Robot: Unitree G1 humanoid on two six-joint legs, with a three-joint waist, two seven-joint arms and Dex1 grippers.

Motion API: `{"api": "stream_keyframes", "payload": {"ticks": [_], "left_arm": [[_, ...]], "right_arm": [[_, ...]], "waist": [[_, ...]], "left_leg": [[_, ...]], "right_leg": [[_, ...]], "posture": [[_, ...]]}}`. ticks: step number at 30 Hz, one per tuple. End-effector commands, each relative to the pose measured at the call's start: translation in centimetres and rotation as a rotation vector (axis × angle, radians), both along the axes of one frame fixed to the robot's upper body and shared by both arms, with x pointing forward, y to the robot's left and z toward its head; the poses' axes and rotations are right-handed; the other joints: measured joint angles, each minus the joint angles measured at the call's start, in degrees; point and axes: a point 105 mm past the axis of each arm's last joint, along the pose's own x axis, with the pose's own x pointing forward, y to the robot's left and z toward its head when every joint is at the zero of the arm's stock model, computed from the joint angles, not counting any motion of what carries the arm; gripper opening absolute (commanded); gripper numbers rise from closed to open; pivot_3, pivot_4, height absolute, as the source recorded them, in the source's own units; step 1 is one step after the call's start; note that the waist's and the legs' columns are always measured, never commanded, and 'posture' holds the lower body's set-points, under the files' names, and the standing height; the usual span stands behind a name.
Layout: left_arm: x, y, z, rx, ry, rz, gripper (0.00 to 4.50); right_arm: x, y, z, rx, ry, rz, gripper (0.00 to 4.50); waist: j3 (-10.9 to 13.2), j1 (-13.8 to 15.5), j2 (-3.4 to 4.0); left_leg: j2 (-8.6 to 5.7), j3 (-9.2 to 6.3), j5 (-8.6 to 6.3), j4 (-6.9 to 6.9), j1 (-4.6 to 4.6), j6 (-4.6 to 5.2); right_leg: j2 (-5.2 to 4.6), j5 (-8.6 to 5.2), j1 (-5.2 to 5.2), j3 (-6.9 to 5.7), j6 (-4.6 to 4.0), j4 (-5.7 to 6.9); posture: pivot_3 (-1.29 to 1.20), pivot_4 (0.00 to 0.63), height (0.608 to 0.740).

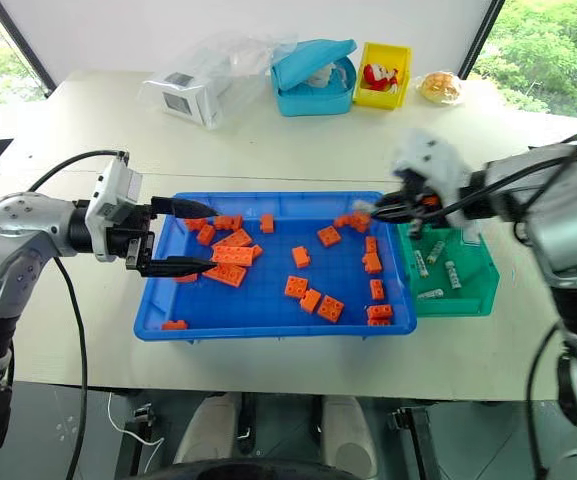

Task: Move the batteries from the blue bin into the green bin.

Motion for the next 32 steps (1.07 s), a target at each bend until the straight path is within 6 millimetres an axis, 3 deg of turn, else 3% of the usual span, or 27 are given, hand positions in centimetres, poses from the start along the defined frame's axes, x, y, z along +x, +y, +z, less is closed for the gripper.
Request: {"api": "stream_keyframes", "payload": {"ticks": [1,2,4,5,7,10,11,13,16,20,23,27,32], "left_arm": [[-0.1,0.0,0.5,-0.004,-0.028,-0.013,4.50],[-0.1,0.0,0.5,-0.004,-0.028,-0.015,4.50],[0.1,-0.2,0.4,-0.006,-0.028,-0.022,4.50],[0.1,-0.2,0.4,-0.006,-0.028,-0.025,4.50],[0.3,-0.3,0.5,-0.006,-0.029,-0.028,4.50],[0.6,-0.1,0.7,-0.003,-0.035,-0.026,4.50],[0.8,0.2,0.8,0.000,-0.038,-0.021,4.50],[0.9,0.6,1.0,0.005,-0.042,-0.014,4.50],[0.8,1.7,1.9,0.007,-0.040,0.014,4.50],[0.5,4.4,2.9,0.031,-0.012,0.081,4.50],[0.3,5.8,3.1,0.037,0.018,0.118,4.50],[-0.1,12.0,3.6,0.029,0.076,0.302,4.50],[-1.1,14.2,3.5,0.065,0.075,0.347,4.50]], "right_arm": [[-1.0,-3.3,-0.5,-0.076,-0.007,-0.070,0.07],[-1.2,-4.1,-1.0,-0.099,-0.001,-0.089,0.07],[-1.1,-4.7,-1.6,-0.113,-0.014,-0.122,1.17],[-1.0,-4.8,-1.8,-0.115,-0.023,-0.125,1.42],[-1.0,-4.7,-1.9,-0.109,-0.034,-0.119,2.44],[-0.7,-4.3,-0.9,-0.072,-0.109,-0.076,4.08],[-0.9,-4.5,-0.4,-0.066,-0.134,-0.051,4.43],[-1.1,-4.9,0.1,-0.064,-0.159,-0.021,4.43],[-2.7,-7.2,0.2,-0.126,-0.211,0.109,4.43],[-3.1,-11.6,0.4,-0.095,-0.186,-0.008,4.43],[-3.4,-12.9,0.2,-0.095,-0.164,-0.025,4.43],[-3.7,-15.5,-0.1,-0.028,-0.137,-0.121,4.43],[-3.5,-16.1,-1.4,0.009,-0.111,-0.143,4.43]], "waist": [[0.00,0.05,0.00],[0.00,0.00,0.00],[0.01,-0.36,0.03],[0.01,-0.59,0.05],[0.01,-1.08,0.05],[0.01,-1.60,0.06],[0.01,-1.61,0.06],[0.01,-1.45,0.06],[0.02,-1.06,0.03],[0.02,-1.41,0.04],[0.03,-1.80,0.06],[0.11,-2.61,0.21],[0.13,-2.85,0.27]], "left_leg": [[0.00,0.01,0.00,0.00,0.00,0.00],[0.00,0.00,0.00,-0.01,-0.01,0.00],[-0.01,0.04,0.00,0.00,0.01,0.00],[0.00,0.09,0.00,0.01,0.03,0.00],[0.00,0.09,0.00,0.00,0.11,0.00],[0.01,0.06,0.00,-0.01,0.14,0.00],[0.01,0.06,0.00,-0.01,0.14,0.00],[0.01,0.06,0.00,-0.02,0.14,0.00],[0.01,0.06,0.00,-0.02,0.13,0.00],[-0.01,0.12,0.00,0.00,0.13,0.00],[-0.01,0.17,0.00,-0.07,0.43,0.00],[0.05,0.17,-0.01,-0.19,0.78,0.01],[0.05,0.20,-0.01,-0.21,0.77,0.00]], "right_leg": [[0.00,0.00,-0.01,0.00,0.00,0.00],[0.00,0.00,0.00,0.00,0.01,-0.01],[0.00,0.00,0.00,0.04,0.02,0.00],[0.01,0.01,-0.03,0.09,0.02,0.01],[0.05,0.01,-0.02,0.13,0.02,0.06],[0.08,0.01,-0.01,0.14,0.02,0.10],[0.10,0.01,-0.01,0.14,0.02,0.10],[0.10,0.00,-0.01,0.15,0.02,0.09],[0.08,-0.01,0.04,0.13,0.04,0.05],[0.02,-0.02,0.10,0.12,0.07,-0.02],[0.02,-0.03,0.27,0.17,0.05,0.01],[0.10,-0.13,0.53,0.18,-0.08,0.03],[0.00,-0.20,0.54,0.15,-0.21,0.02]], "posture": [[0.00,0.150,0.736],[0.00,0.150,0.736],[0.00,0.150,0.736],[0.00,0.150,0.736],[0.00,0.150,0.736],[0.00,0.150,0.736],[0.00,0.150,0.736],[0.00,0.150,0.736],[0.00,0.150,0.736],[0.00,0.150,0.736],[0.00,0.150,0.736],[0.00,0.150,0.736],[0.00,0.150,0.736]]}}
